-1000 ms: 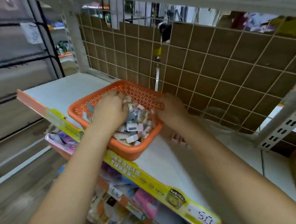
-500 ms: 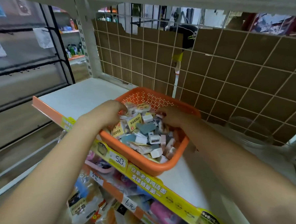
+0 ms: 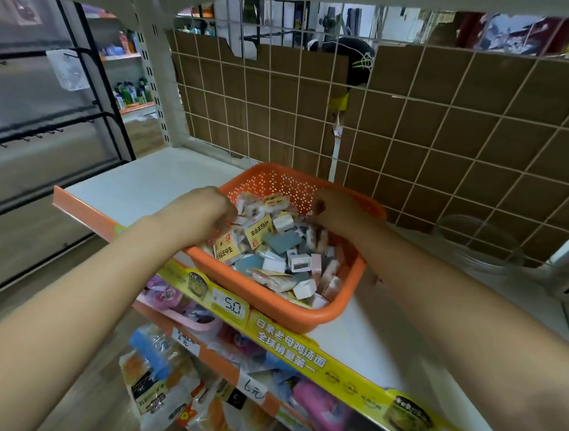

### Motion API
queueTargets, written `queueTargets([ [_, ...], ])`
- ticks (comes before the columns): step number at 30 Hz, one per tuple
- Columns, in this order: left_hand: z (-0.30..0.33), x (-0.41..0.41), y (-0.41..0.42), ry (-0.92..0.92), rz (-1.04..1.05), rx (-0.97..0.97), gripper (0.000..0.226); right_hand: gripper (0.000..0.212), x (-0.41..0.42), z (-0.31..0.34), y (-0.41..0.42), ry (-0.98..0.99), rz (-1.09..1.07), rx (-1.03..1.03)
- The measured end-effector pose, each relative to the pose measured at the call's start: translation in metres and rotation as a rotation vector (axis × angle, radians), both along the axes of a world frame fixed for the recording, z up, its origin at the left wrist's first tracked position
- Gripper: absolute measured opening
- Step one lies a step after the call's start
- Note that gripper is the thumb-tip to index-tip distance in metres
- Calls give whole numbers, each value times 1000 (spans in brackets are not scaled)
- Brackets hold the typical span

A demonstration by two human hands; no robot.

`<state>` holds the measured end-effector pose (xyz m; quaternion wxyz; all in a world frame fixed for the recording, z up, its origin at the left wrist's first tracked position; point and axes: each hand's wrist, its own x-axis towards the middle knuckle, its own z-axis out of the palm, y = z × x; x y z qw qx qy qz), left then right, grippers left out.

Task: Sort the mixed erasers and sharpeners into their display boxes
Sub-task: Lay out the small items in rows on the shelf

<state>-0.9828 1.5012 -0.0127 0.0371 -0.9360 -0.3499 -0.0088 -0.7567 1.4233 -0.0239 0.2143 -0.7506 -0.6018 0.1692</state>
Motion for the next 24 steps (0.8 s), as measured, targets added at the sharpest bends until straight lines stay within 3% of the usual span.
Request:
queueTargets([
  [4,-1,-8,-7,-284,-8,31,39,35,-1,6,-3,190,-70,95],
  [7,-2,-11,-21,-485,-77,105,23,46,-1,14,-14,387,-58,181],
  [10,-1,-6,-43,-694,-128,124,19,39,-5,21,-35,567,-52,299],
  [14,-7,9,-75,-1017,-90,-77,20,29,-8,23,-73,805,-32,390],
  [17,-12,28,-98,-1121,-96,-200,28,28,1,20,-99,929,-21,419],
  [24,-7,84,-141,-1183,-120,-295,30,26,43,17,-160,949,-173,496],
])
